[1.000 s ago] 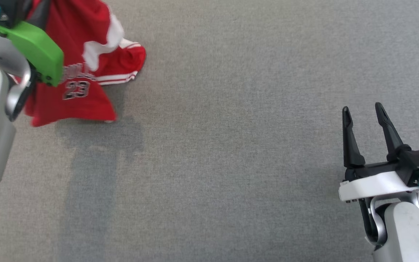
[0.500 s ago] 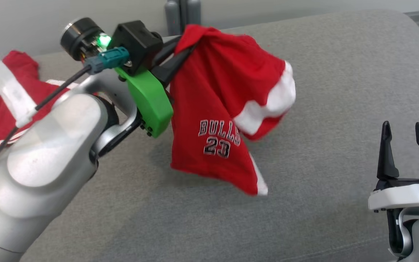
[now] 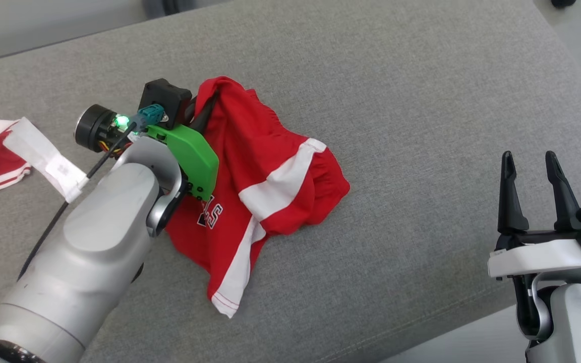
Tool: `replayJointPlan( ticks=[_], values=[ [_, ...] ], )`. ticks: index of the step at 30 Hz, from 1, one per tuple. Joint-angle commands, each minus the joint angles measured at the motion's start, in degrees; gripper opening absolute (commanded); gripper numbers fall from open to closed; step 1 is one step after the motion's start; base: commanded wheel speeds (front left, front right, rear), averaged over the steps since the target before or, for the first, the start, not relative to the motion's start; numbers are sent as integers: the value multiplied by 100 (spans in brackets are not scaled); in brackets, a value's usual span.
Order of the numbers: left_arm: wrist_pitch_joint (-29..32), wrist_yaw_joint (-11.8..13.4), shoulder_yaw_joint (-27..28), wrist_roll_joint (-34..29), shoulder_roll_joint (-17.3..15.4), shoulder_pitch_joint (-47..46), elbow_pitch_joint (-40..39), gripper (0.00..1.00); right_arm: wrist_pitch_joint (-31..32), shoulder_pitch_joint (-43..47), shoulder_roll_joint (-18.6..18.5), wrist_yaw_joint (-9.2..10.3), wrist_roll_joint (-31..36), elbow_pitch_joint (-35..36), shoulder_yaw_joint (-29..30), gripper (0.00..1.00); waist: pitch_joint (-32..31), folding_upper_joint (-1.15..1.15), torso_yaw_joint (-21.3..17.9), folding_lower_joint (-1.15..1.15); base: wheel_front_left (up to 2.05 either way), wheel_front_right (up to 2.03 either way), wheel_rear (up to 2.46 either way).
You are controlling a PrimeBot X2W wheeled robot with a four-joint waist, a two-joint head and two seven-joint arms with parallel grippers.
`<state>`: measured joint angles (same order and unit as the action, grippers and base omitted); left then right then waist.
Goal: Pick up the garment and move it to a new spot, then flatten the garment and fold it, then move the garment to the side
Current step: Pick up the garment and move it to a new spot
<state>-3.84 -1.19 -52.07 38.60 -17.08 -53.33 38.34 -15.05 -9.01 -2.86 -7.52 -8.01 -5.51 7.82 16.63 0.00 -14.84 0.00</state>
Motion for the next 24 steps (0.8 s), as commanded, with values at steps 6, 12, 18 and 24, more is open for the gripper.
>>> replayJointPlan(
  ticks=[6, 12, 18, 24],
  values=[
    [-857, 427, 27, -288, 566, -243, 973, 100, -20, -168, -6, 6, -38, -29, -87, 100, 404, 0, -140, 0, 0, 0, 0],
    [-1099, 527, 14, -481, 922, -404, 1443, 100, -19, -120, -8, 7, 59, -35, -133, 100, 235, 0, 75, 0, 0, 0, 0],
    [-1137, 452, 212, -451, 1149, -143, 1296, 100, -20, 8, -8, 6, 189, -28, -79, 100, -37, 0, 382, 0, 0, 0, 0],
    [-1137, 489, 670, -564, 1099, 604, 554, 100, -20, 113, -9, 6, 311, -29, -45, 100, -442, 0, 693, 0, 0, 0, 0]
  ],
)
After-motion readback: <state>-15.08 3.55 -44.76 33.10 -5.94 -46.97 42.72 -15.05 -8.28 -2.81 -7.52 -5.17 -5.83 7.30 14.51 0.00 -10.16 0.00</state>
